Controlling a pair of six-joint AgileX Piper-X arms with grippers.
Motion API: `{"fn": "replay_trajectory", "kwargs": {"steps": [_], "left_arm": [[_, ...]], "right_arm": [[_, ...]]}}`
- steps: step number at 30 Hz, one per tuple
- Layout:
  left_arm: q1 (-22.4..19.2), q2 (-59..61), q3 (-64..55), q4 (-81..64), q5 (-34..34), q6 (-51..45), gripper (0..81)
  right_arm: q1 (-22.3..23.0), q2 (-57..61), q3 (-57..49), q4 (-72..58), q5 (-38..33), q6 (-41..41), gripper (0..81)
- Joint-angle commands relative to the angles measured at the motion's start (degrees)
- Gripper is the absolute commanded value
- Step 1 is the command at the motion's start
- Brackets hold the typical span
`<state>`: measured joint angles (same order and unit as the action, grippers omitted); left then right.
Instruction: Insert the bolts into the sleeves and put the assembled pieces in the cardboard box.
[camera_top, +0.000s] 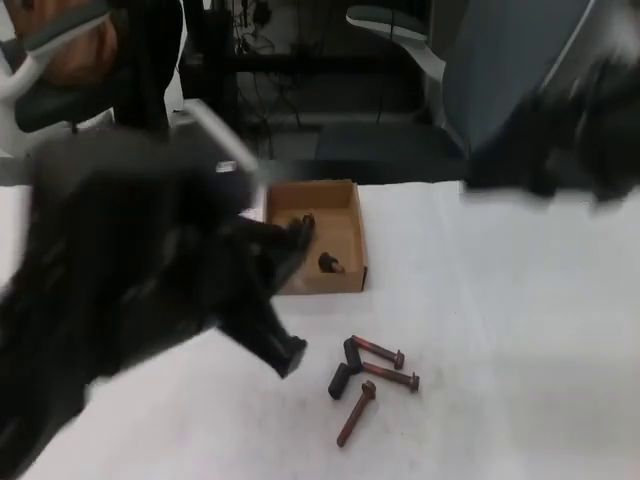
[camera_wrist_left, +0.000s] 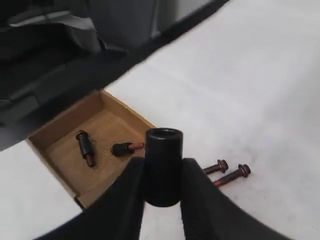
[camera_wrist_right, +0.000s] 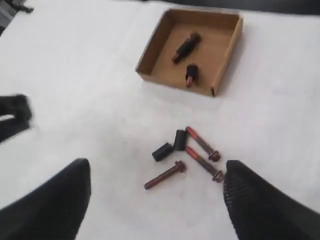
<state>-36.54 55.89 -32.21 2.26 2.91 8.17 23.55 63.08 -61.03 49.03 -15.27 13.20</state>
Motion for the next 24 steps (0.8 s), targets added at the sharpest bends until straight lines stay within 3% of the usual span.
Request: {"fn": "replay_trajectory", "kwargs": {"steps": [1, 3, 6, 9, 19, 24], "left_arm": [[-0.74, -10.87, 5.19, -9.82, -4.44, -6.19, 1.8], [-1.10, -17.95, 7.88, -11.69, -7.69, -6.42, 1.8], [-1.38, -27.32, 9.88, -8.33, -13.18, -6.41, 1.8], [-1.38, -34.96, 10.01, -1.32, -16.34, -6.04, 1.8], [-1.38, -44.24, 10.01, 6.03, -16.11, 1.22, 1.8], [-1.38, -44.61, 10.01, 6.03, -12.76, 1.21, 1.8]], "right_arm": [[5.48, 0.17, 6.16, -5.83, 6.52, 8.69, 64.4], [10.12, 1.11, 10.20, -11.23, 13.07, 15.37, 58.1], [14.75, 4.80, 14.14, -19.68, 16.20, 25.66, 59.6], [17.88, 11.49, 14.33, -23.34, 16.70, 30.67, 60.9], [20.35, 32.27, 9.69, -24.92, 18.58, 42.27, 59.8], [20.16, 35.19, 9.32, -26.42, 20.85, 43.88, 48.0]]}}
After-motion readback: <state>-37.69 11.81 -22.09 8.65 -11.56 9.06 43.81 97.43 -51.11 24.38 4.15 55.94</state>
